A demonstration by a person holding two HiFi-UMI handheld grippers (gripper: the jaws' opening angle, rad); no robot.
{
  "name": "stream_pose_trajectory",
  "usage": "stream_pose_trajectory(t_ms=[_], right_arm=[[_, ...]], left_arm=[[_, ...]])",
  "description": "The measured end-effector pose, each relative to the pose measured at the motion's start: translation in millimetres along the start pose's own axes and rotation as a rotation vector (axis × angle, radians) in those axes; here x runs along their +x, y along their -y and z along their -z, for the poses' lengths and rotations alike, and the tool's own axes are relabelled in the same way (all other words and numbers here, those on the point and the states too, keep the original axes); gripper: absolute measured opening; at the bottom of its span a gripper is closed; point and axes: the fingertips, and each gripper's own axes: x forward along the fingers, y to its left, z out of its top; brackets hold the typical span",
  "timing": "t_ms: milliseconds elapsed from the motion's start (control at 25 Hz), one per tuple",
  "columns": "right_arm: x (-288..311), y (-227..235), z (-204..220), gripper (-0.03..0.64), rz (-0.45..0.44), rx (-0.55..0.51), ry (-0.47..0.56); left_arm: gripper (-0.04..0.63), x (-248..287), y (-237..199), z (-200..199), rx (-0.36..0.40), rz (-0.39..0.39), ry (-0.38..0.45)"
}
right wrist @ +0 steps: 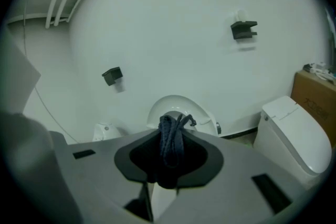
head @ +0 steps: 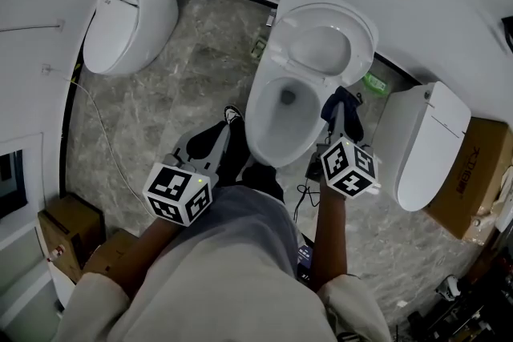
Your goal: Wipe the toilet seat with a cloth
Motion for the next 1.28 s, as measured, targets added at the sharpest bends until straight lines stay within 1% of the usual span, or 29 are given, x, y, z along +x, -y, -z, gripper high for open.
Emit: stream_pose_trajectory(t_ms=[120, 280, 400, 480, 600, 720, 880, 960, 1040, 1280], right_arm=[[24.5, 10.3, -6.8, 0.075, 0.03, 0.032, 0.032], [54.1, 31.1, -14.4, 0.075, 0.092, 0.111, 0.078], [76.6, 46.9, -21.0, 0.075, 0.118, 0.167, 0.112], [91.5, 58.4, -27.0, 0.075, 0.14, 0.192, 0.138], [112.9, 80.2, -34.0, 0.075, 0.205, 0.221, 0.168], [131.1, 99.1, -33.4, 0.075, 0.277, 0.288, 0.177], [153.8, 116.3, -22.0, 0.075, 0.357, 0.416, 0.165], [160.3, 120.3, -17.8, 0.075, 0.386, 0.453, 0.162], [165.4, 120.8, -18.2, 0.075, 0.396, 0.467, 0.162], [179.0, 104.0, -31.1, 0.075, 0.386, 0.482, 0.187]], left_arm=[[0.009, 5.3, -6.6, -4.7, 0.012, 0.0, -0.012], [0.009, 12.7, -13.1, -7.3, 0.017, 0.004, -0.027], [0.009, 20.3, -14.1, -8.3, 0.023, 0.01, -0.039], [0.009, 24.7, -12.3, -7.4, 0.029, 0.021, -0.053], [0.009, 28.9, -5.8, -5.1, 0.018, 0.058, -0.074], [0.009, 27.8, -2.3, -1.9, 0.018, 0.075, -0.09], [0.009, 24.8, -5.3, -2.9, 0.02, 0.059, -0.082], [0.009, 22.9, -7.1, -2.4, 0.016, 0.052, -0.084], [0.009, 21.9, -9.0, -2.0, 0.007, 0.046, -0.085], [0.009, 15.0, -23.9, -4.4, -0.024, 0.014, -0.063]])
